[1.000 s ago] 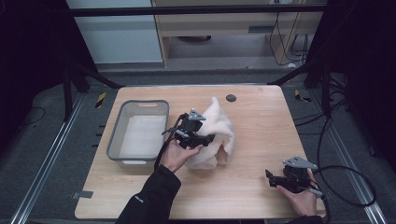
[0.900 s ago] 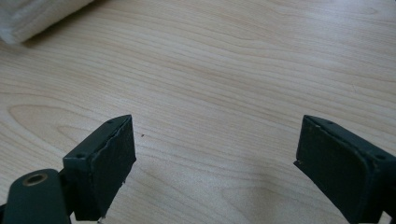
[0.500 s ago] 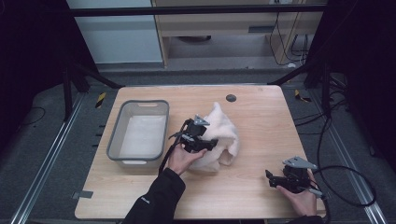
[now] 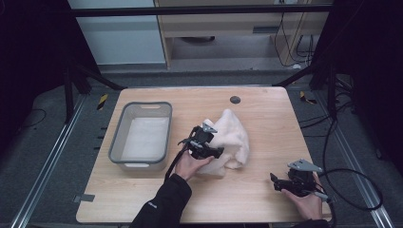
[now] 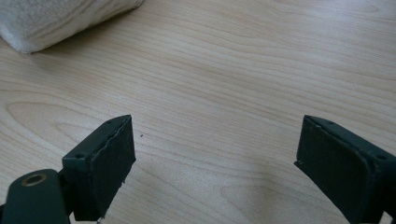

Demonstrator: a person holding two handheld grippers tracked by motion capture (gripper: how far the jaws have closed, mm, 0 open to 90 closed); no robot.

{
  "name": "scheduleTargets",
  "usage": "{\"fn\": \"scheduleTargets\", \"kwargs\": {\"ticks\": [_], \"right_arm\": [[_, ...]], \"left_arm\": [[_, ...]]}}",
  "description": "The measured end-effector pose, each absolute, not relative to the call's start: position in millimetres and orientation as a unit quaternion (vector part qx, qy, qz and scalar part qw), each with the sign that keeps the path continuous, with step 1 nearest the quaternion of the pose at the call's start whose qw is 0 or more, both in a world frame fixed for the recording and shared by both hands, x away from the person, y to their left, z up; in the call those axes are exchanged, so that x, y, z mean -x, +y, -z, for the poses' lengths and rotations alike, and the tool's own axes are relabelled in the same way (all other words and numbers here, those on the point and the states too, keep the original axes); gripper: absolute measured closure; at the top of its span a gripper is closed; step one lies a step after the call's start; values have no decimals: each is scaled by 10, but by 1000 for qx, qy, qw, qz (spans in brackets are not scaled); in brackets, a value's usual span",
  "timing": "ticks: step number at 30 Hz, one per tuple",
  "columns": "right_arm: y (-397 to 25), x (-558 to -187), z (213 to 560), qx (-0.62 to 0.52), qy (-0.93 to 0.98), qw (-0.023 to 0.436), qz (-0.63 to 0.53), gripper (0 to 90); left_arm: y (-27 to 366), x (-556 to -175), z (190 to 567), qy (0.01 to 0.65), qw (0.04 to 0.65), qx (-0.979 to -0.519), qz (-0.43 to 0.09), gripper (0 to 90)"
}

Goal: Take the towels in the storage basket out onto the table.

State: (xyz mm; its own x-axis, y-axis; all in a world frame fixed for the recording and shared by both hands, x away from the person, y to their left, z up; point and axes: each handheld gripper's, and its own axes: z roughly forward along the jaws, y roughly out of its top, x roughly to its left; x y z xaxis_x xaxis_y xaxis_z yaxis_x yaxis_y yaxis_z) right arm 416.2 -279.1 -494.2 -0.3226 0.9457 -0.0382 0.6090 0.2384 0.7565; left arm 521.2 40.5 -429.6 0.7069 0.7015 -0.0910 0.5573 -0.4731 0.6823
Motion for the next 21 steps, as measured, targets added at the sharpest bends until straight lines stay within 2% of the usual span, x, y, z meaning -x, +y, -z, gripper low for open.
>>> {"fn": "scheduleTargets", "kwargs": {"ticks": [11,21], "right_arm": [[-2793,-4163,4951,-522,744,257,-329,109],[-2791,-4163,4951,-522,745,256,-328,105]], "left_arm": [[440,-5195,4312,369,360,-851,-99,289],[563,-5114,4173,356,373,-850,-103,253]]}}
